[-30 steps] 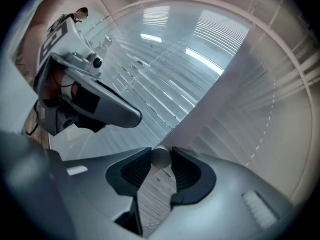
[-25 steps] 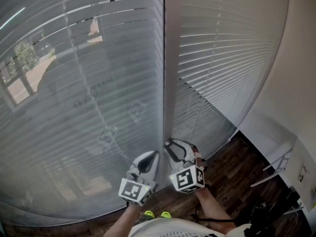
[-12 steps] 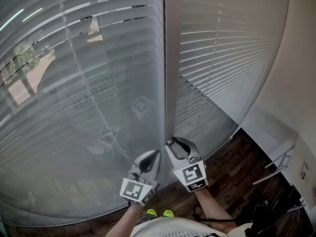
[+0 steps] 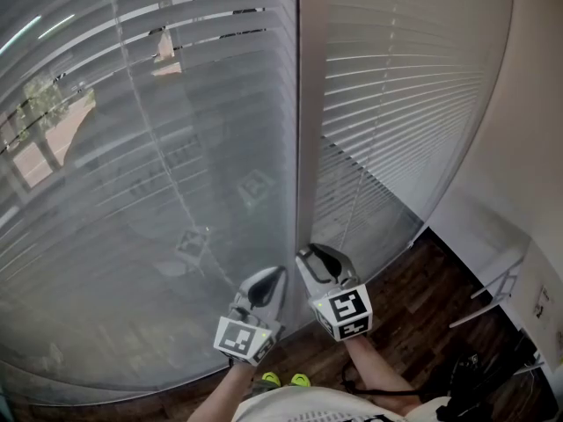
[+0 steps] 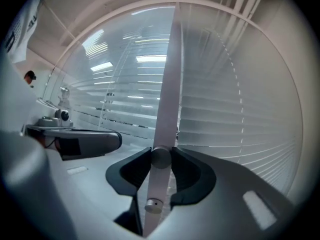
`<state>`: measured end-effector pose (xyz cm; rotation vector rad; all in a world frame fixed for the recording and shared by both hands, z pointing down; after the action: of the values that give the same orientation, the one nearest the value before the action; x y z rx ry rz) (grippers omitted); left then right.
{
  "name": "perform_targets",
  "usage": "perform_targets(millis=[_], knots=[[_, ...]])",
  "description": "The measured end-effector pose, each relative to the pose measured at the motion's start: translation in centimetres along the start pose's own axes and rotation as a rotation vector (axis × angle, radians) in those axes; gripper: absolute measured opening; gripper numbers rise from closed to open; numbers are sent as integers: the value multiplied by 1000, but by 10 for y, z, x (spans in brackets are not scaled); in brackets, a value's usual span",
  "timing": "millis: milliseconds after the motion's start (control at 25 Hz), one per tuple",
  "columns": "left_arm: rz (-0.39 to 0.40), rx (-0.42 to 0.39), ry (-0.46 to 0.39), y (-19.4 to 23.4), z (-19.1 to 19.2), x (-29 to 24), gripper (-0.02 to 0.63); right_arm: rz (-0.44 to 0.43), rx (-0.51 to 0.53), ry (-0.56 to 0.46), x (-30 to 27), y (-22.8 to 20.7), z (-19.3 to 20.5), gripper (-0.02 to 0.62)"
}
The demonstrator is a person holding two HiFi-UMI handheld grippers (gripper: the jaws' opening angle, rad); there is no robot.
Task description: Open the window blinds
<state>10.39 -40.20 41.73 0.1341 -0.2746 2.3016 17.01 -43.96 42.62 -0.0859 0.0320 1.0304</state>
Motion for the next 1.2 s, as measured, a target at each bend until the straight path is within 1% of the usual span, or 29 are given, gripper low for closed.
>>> perform_targets(millis=[80,240,440,560,640,720,800,880,1200], knots=[[1,15,-13,-1,-2,0,-6,0,-26,-8,0,-1,0,124],[6,-13,24,1,3,1,-6,-3,-67,-15,0,-3,1,124],[15,-29,13,1,-1,0,-6,-2,-65,-15,0,-3,1,124],[12,-19,21,1,0,0,-6,-1,-67,-13,-1,-3,1,126],[11,-16,25,2,0,0,-6,-6,-40,-7,-1,-3,0,126],[12,-15,22,1,-1,1,-6,-17,42,27,0,-2,0,126],[11,-9,19,1,-2,1,-6,-29,148,82,2,1,4,126],[9,-2,19,2,-1,0,-6,-30,255,109,4,3,5,128],[15,-1,8,0,-3,-2,-6,29,741,162,2,10,7,130]])
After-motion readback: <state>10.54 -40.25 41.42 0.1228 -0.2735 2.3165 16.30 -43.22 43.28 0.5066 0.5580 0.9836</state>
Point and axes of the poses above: the fingertips, and each gripper's own axes: x backward along the fingers, y to its left, z out of its underside, the point moved 2 cm from there along x, backward along the fingers, and after that the axes turned 10 degrees about -x, right-handed, at the moved point
